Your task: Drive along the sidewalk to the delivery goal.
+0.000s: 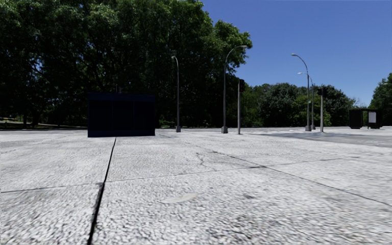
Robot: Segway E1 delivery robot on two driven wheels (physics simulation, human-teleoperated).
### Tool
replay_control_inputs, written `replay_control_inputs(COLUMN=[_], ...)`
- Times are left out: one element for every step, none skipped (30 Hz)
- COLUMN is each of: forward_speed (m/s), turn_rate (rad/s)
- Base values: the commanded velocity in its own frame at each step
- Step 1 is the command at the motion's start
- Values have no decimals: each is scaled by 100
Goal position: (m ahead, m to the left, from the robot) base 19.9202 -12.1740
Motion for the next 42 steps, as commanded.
replay_control_inputs(forward_speed=[200,200,200,200,200,200,200,200,200,200,200,200,200,200,200,200,200,200,200,200,200,200,200,200,200,200,200,200,200,200,200,200,200,200,200,200,200,200,200,200,200,200], turn_rate=[0,0,0,0,0,0,0,0,0,0,0,0,0,0,0,0,0,0,0,0,0,0,0,0,0,0,0,0,0,0,0,0,0,0,0,0,0,0,0,0,0,0])
